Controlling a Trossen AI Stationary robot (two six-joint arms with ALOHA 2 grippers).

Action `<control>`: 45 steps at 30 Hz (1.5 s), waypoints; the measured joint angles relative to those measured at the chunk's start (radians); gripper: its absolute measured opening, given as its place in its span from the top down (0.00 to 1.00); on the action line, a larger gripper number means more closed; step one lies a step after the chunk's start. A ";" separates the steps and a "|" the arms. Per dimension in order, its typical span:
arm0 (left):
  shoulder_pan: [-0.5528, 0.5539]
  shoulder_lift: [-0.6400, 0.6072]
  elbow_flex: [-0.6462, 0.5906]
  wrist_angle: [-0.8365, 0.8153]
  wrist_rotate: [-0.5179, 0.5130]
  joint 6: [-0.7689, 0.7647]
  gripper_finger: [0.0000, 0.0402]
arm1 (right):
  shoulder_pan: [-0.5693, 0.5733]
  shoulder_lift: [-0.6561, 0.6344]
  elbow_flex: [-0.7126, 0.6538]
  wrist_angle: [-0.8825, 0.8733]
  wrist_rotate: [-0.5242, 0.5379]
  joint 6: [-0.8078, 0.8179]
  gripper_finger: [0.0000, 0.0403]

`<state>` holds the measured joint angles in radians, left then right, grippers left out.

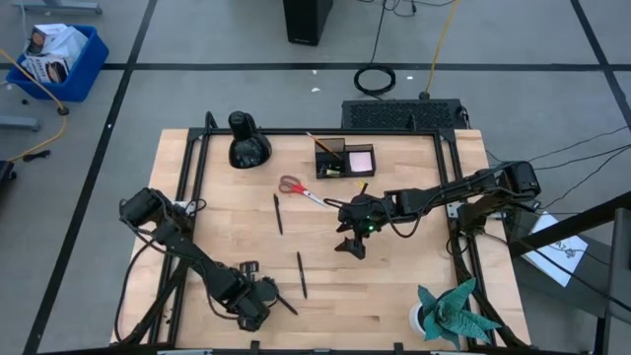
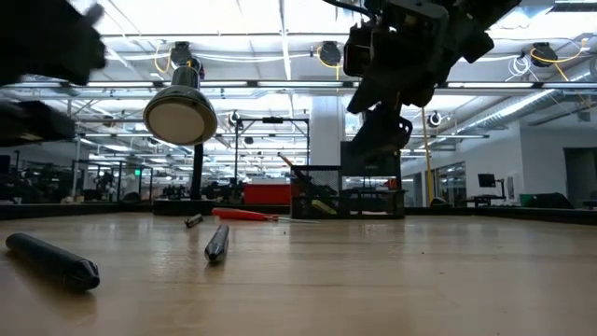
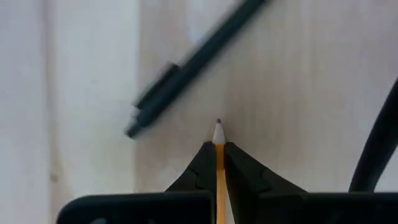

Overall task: Pick and place office supplies into organizer
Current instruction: Put the orange pencil into the black desk organizer

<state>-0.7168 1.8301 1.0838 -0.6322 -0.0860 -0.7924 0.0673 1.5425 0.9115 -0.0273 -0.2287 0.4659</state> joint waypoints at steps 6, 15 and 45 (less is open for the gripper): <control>0.049 -0.050 -0.001 -0.001 -0.063 -0.037 0.97 | -0.002 0.000 0.000 -0.080 0.000 -0.036 0.19; 0.115 -0.124 -0.001 -0.004 -0.115 -0.049 0.98 | -0.002 0.000 -0.026 -0.075 -0.005 -0.034 0.19; 0.009 -0.176 0.002 -0.157 -0.586 -1.483 1.00 | 0.000 0.000 -0.029 -0.066 -0.065 -0.183 0.19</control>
<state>-0.7081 1.6541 1.0855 -0.7889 -0.6717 -2.2757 0.0669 1.5425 0.8825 -0.0932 -0.2933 0.2827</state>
